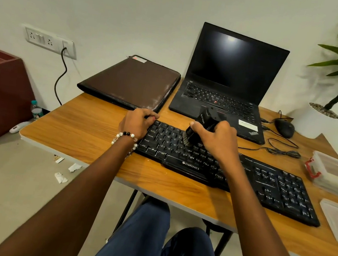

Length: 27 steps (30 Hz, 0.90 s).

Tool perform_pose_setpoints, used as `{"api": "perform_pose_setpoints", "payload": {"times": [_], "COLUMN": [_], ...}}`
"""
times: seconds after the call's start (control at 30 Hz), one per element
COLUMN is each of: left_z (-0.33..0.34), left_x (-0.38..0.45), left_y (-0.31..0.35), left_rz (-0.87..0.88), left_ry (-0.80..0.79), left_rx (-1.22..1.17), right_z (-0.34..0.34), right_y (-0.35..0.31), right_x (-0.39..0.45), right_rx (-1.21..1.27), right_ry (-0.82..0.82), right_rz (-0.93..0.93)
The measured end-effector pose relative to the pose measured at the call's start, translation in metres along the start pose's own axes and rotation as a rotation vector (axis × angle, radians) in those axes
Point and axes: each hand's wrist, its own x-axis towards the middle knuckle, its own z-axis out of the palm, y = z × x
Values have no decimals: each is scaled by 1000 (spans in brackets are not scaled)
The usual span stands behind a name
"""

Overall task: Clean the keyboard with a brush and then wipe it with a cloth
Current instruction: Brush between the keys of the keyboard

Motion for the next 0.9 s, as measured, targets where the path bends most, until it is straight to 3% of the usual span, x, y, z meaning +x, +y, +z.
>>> {"api": "perform_pose_setpoints", "payload": {"times": [0.1, 0.37, 0.47, 0.7, 0.9], "left_z": [1, 1, 0, -2, -2], "left_x": [0, -1, 0, -2, -2], "left_y": [0, 1, 1, 2, 3], "left_rz": [-1, 2, 0, 11, 0], "left_ry": [-6, 1, -5, -2, -3], "left_rx": [1, -3, 10, 17, 9], "right_z": [10, -10, -6, 17, -3], "right_y": [5, -3, -7, -14, -10], "right_x": [-7, -1, 4, 11, 20], "right_rx": [7, 44, 108, 181, -116], "right_ry": [47, -176, -121, -257, -357], "right_rz": [-30, 10, -57, -207, -335]}}
